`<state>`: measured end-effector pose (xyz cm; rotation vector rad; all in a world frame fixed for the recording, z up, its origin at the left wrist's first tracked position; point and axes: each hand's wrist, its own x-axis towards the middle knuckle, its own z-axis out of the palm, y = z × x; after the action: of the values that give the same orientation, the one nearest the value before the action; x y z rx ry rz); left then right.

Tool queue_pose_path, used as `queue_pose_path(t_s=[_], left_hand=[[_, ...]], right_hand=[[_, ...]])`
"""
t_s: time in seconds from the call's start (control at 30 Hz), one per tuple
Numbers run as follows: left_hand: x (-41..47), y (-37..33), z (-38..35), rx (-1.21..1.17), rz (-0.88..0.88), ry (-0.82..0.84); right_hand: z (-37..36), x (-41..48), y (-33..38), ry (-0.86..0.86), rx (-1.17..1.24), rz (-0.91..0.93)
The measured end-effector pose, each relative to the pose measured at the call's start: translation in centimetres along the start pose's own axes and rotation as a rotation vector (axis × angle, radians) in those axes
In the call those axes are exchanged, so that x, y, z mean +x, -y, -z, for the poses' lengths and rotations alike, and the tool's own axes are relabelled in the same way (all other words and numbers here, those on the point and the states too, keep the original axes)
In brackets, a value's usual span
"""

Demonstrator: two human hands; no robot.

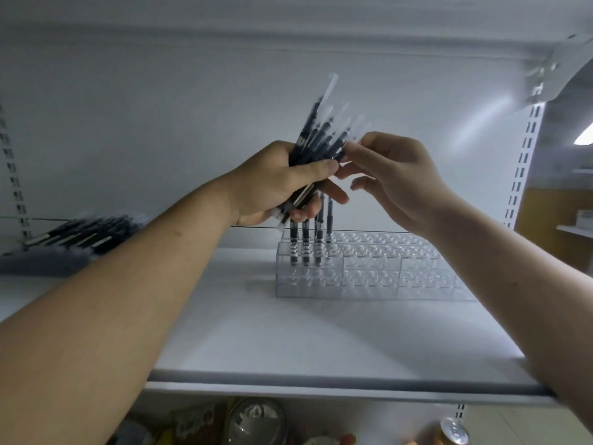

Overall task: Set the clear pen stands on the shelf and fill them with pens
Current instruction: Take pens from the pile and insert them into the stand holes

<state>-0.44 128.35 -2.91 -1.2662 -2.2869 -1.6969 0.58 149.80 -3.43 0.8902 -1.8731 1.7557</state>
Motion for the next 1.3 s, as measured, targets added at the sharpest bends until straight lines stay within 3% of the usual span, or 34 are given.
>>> queue_pose_path(t_s=[0.13,0.23,0.33,0.43,0.53,1.3], left_hand=[[0.0,0.1,0.1,0.012,0.018,-0.021],[-0.1,0.1,0.2,0.015,0.048,-0.028],[0.0,0.2,0.3,0.037,0.043,-0.02],[0.0,0.4,0.6,0.032,0.005,-0.023],[0.2,0.6,0.8,0.032,-0.017,-0.03],[0.2,0.6,0.7,0.057,-0.059,-0.009]], right_hand=[[0.1,0.4,0.1,-0.072,0.111,-0.014],[0.8,1.0,0.6,-0.246,0.256,-0.011],[2.0,1.4,0.5,-0.375,0.095,0.036],[1.9,1.2,-0.3,-0.287,-0.33,0.123],[1.2,0.7,-1.2,-0.155,-0.53,0.129],[-0.4,-0.7,-0.9,0.167,-0.805,0.034]])
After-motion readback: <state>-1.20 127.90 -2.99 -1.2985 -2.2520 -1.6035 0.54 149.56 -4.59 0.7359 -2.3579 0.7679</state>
